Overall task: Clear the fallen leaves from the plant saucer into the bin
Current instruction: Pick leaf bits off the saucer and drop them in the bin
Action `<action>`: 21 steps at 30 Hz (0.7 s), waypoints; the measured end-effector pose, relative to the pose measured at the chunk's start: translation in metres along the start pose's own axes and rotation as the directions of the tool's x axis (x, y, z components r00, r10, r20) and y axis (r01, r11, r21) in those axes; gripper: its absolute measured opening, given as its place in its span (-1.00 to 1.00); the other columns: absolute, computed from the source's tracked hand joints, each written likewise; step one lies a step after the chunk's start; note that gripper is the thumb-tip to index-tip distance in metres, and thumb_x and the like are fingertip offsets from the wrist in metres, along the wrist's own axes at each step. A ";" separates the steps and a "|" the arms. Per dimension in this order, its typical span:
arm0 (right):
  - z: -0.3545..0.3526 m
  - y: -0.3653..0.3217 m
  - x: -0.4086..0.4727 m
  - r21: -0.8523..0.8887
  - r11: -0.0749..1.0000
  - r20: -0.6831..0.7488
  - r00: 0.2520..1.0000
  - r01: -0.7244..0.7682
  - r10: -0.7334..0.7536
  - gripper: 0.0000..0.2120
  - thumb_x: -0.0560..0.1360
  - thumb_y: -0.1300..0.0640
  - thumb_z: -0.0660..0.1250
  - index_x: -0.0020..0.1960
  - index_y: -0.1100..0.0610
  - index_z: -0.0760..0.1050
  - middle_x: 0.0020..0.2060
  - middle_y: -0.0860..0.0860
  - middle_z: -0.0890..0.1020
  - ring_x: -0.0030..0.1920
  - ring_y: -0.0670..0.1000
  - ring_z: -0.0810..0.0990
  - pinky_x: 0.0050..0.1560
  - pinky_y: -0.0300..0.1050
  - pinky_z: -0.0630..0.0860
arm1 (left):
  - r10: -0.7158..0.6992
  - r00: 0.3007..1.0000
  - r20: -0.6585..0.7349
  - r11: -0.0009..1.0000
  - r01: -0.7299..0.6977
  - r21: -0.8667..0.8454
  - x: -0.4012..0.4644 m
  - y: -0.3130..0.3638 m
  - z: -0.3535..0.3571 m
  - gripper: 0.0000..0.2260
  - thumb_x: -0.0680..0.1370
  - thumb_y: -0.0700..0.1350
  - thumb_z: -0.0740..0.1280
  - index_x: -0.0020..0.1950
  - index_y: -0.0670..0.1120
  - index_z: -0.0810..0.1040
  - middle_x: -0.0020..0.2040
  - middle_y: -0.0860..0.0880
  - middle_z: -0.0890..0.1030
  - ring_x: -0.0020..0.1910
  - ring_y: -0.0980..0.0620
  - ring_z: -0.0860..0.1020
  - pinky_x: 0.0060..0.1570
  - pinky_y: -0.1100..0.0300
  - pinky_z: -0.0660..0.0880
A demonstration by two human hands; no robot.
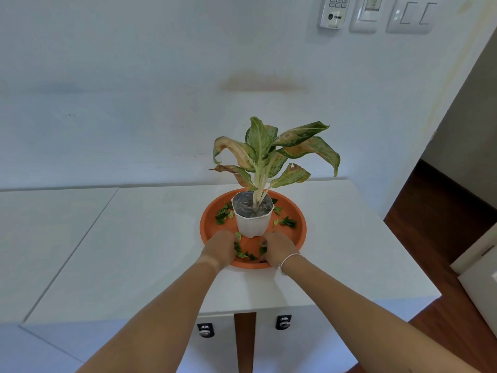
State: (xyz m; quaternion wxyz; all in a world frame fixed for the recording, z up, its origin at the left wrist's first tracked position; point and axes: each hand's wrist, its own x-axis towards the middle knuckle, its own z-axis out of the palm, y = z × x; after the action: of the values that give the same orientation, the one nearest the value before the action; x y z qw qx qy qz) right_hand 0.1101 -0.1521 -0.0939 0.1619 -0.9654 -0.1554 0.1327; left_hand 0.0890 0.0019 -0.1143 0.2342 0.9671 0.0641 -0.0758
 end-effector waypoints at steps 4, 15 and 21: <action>0.004 -0.002 0.001 0.029 1.000 0.002 1.000 -0.002 0.002 -0.75 0.53 0.34 0.17 0.09 0.27 0.59 0.03 0.17 0.62 -0.09 0.09 0.55 0.03 -0.07 0.55 | 0.004 1.000 -0.006 0.999 -0.004 -0.037 -0.002 0.004 0.002 -0.74 0.53 -0.31 0.17 -0.17 -0.17 0.65 -0.16 -0.11 0.66 -0.19 -0.08 0.61 -0.20 0.18 0.52; -0.012 0.012 0.013 0.356 0.921 0.038 0.987 -0.158 0.155 -0.81 0.49 0.36 0.27 -0.05 0.30 0.66 -0.08 0.13 0.66 -0.13 0.05 0.57 0.00 -0.12 0.60 | 0.005 0.999 -0.054 0.987 -0.013 -0.159 -0.001 0.003 -0.007 -0.70 0.55 -0.32 0.14 0.20 -0.11 0.52 0.11 -0.08 0.59 0.10 -0.09 0.57 0.08 0.13 0.51; -0.029 0.020 0.017 0.542 0.802 0.111 0.968 -0.249 0.225 -0.66 0.47 0.41 0.26 -0.40 0.10 0.45 -0.36 -0.03 0.48 -0.40 -0.03 0.50 -0.44 -0.35 0.45 | -0.010 1.000 -0.008 0.993 0.009 -0.121 0.003 0.003 -0.004 -0.69 0.59 -0.26 0.11 0.22 -0.13 0.56 0.16 -0.12 0.62 0.13 -0.12 0.58 0.20 0.02 0.52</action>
State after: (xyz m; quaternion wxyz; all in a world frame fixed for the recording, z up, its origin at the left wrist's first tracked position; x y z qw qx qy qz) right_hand 0.1396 -0.1724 -0.0775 0.4123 -0.8862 0.0080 0.2110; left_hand 0.0933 0.0012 -0.1094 0.2915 0.9512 0.0741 -0.0689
